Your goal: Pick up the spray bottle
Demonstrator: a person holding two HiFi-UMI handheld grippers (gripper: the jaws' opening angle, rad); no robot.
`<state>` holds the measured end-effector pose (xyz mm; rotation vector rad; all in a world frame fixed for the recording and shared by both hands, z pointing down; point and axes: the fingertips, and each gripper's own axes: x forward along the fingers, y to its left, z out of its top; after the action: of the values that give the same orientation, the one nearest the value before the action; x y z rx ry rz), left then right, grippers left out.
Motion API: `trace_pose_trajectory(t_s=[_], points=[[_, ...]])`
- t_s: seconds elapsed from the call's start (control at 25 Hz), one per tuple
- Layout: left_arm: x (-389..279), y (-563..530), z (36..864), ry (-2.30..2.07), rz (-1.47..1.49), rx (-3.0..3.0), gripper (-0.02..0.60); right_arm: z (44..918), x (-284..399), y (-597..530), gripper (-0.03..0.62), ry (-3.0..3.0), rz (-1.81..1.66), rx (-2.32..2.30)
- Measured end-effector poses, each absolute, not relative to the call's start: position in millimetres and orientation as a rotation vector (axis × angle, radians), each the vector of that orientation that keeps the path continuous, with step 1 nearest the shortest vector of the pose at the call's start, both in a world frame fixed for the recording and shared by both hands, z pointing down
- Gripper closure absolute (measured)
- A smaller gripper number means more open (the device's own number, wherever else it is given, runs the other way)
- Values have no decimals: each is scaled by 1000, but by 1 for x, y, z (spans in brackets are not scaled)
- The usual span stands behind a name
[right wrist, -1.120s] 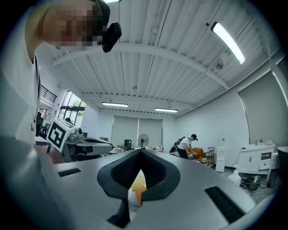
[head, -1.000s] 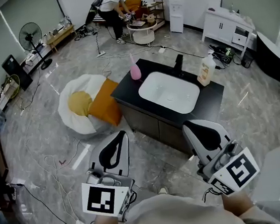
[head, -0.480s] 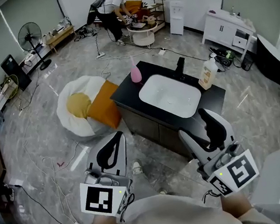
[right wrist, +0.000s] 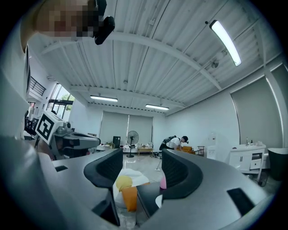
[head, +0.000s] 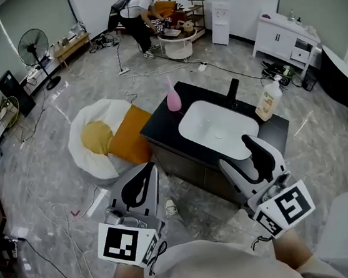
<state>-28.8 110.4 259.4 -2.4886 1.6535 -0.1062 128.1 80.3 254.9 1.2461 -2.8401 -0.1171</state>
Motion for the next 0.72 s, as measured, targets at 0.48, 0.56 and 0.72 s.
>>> trace_pose_trajectory(t_s=[0.48,0.56,0.72], points=[[-121,-71,276,1615,-179,-2554,563,302,41,-100,312,-2676,63,1298],[-135,-102,282,1602,-193,-2574,563,312,31,-134,312,-2646,112,1331],[-164,-158,302,1584,-249,-2636,563,338,8,-197,312,-2573,169,1357]])
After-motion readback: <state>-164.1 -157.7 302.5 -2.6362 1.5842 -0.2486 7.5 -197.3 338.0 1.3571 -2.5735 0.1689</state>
